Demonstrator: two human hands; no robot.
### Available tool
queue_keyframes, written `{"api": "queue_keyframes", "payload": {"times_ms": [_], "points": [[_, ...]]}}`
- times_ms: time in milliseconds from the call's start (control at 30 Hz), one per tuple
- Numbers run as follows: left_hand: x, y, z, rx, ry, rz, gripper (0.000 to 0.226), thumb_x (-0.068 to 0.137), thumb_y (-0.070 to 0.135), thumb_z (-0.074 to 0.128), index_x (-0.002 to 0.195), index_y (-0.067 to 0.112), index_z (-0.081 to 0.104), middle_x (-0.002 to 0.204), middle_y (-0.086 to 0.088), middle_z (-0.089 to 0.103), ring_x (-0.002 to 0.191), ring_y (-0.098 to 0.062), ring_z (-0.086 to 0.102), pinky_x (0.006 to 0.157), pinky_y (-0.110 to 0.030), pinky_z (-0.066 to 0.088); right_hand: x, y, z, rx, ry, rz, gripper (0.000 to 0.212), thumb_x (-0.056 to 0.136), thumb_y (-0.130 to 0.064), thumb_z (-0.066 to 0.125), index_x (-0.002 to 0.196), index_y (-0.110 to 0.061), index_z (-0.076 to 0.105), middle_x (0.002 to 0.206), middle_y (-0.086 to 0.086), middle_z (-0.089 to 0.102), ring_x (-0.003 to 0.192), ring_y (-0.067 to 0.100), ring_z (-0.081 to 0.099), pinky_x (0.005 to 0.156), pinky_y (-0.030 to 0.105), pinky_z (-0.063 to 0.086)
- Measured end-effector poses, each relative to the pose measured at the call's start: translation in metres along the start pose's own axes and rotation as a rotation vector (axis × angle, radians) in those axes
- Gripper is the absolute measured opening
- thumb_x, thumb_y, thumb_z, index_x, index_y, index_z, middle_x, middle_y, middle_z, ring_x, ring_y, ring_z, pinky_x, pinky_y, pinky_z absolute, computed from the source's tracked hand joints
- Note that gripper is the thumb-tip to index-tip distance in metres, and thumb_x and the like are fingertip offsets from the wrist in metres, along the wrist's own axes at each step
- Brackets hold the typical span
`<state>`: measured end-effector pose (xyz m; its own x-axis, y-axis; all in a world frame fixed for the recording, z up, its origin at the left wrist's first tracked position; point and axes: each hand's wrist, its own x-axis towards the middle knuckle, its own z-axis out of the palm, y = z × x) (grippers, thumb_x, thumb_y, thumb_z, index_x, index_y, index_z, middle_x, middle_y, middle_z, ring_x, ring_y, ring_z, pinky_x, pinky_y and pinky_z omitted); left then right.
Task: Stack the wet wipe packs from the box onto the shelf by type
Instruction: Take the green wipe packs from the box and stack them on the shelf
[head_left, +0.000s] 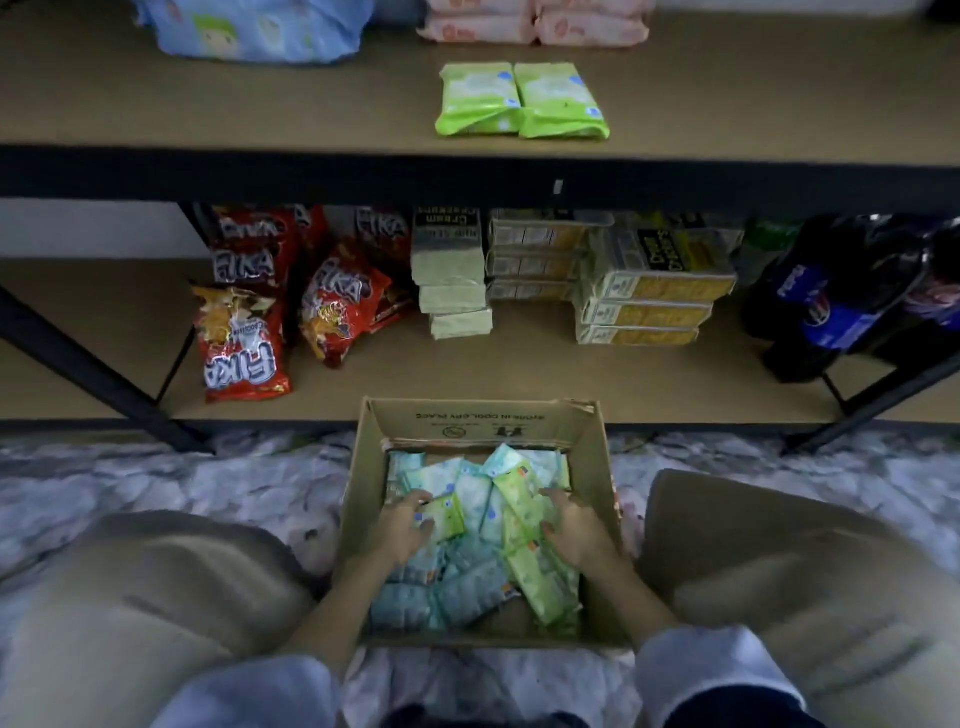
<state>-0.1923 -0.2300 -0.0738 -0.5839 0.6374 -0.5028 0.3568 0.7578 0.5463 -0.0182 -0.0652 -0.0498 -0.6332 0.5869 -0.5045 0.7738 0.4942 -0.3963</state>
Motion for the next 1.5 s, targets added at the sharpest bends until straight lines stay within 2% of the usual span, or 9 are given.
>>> {"api": "queue_keyframes", "payload": {"times_ms": [400, 633, 767, 967, 1067, 1133, 1233, 1333, 1500], "points": [[0.077, -0.04, 0.056, -0.28, 0.038, -0.22, 0.042, 0.088, 0.006, 0.058, 0.129, 0.01, 0.048, 0.126, -0.02, 0.051, 0.11, -0.033, 0.053, 0.084, -0.033, 0.046, 0.083, 0.026, 0.05, 0.18, -0.024, 0.108, 0.062, 0.088, -0.008, 0.057, 0.142, -0.025, 0.034, 0.135, 0.014, 0.043, 0.118, 0.029, 0.051, 0.095, 0.029, 0.044], [0.096, -0.055, 0.08, -0.209, 0.061, -0.211, 0.046, 0.08, 0.013, 0.07, 0.123, 0.023, 0.057, 0.124, -0.016, 0.043, 0.113, -0.036, 0.048, 0.097, -0.035, 0.041, 0.111, 0.036, 0.075, 0.136, -0.04, 0.085, 0.082, 0.083, -0.026, 0.067, 0.148, -0.034, 0.018, 0.141, 0.012, 0.029, 0.129, 0.03, 0.037, 0.106, 0.036, 0.036], [0.104, -0.062, 0.081, -0.091, 0.075, -0.21, 0.042, 0.081, 0.016, 0.068, 0.121, 0.025, 0.059, 0.125, -0.016, 0.042, 0.117, -0.035, 0.039, 0.1, -0.033, 0.032, 0.115, 0.042, 0.086, 0.149, 0.018, 0.078, 0.084, 0.079, -0.024, 0.072, 0.147, -0.032, 0.023, 0.132, 0.013, 0.033, 0.122, 0.03, 0.04, 0.104, 0.036, 0.038], [0.104, -0.054, 0.072, -0.072, 0.046, -0.189, 0.021, 0.083, 0.027, 0.066, 0.104, 0.027, 0.061, 0.12, 0.0, 0.054, 0.121, -0.026, 0.037, 0.097, -0.035, 0.025, 0.115, 0.04, 0.086, 0.162, 0.05, 0.086, 0.082, 0.079, -0.023, 0.07, 0.146, -0.033, 0.025, 0.127, 0.012, 0.038, 0.12, 0.028, 0.039, 0.102, 0.031, 0.035], [0.1, -0.047, 0.061, -0.179, 0.062, -0.11, 0.024, 0.08, 0.029, 0.07, 0.082, 0.044, 0.051, 0.099, 0.003, 0.066, 0.106, -0.022, 0.056, 0.098, -0.037, 0.031, 0.109, 0.035, 0.078, 0.178, 0.06, 0.067, 0.08, 0.078, -0.022, 0.071, 0.145, -0.031, 0.028, 0.124, 0.014, 0.041, 0.118, 0.03, 0.043, 0.1, 0.031, 0.037], [0.097, -0.041, 0.054, -0.267, 0.116, -0.06, 0.025, 0.078, 0.023, 0.072, 0.081, 0.038, 0.052, 0.087, -0.003, 0.067, 0.093, -0.025, 0.063, 0.086, -0.031, 0.043, 0.101, 0.029, 0.069, 0.184, 0.092, 0.046, 0.08, 0.076, -0.02, 0.072, 0.144, -0.029, 0.03, 0.12, 0.014, 0.043, 0.115, 0.03, 0.044, 0.096, 0.029, 0.037], [0.09, -0.019, 0.038, -0.396, 0.161, -0.007, 0.02, 0.08, 0.012, 0.07, 0.089, 0.017, 0.053, 0.09, -0.008, 0.061, 0.088, -0.023, 0.059, 0.072, -0.024, 0.041, 0.091, 0.017, 0.052, 0.209, 0.186, 0.028, 0.08, 0.073, -0.018, 0.072, 0.142, -0.028, 0.035, 0.113, 0.014, 0.047, 0.111, 0.032, 0.047, 0.093, 0.032, 0.04], [0.078, 0.007, 0.016, -0.439, 0.22, 0.062, 0.023, 0.081, 0.012, 0.069, 0.094, 0.02, 0.053, 0.089, -0.003, 0.058, 0.079, -0.021, 0.057, 0.07, -0.033, 0.048, 0.078, 0.0, 0.026, 0.258, 0.291, 0.027, 0.079, 0.071, -0.021, 0.073, 0.141, -0.03, 0.037, 0.114, 0.013, 0.048, 0.111, 0.03, 0.047, 0.089, 0.034, 0.043], [0.049, 0.053, -0.028, -0.504, 0.348, 0.225, 0.031, 0.084, 0.009, 0.065, 0.113, 0.008, 0.053, 0.089, -0.008, 0.063, 0.08, -0.023, 0.061, 0.072, -0.034, 0.048, 0.044, -0.033, -0.026, 0.353, 0.5, -0.06, 0.075, 0.069, -0.02, 0.075, 0.137, -0.028, 0.044, 0.111, 0.011, 0.052, 0.107, 0.033, 0.053, 0.085, 0.036, 0.044]]}}
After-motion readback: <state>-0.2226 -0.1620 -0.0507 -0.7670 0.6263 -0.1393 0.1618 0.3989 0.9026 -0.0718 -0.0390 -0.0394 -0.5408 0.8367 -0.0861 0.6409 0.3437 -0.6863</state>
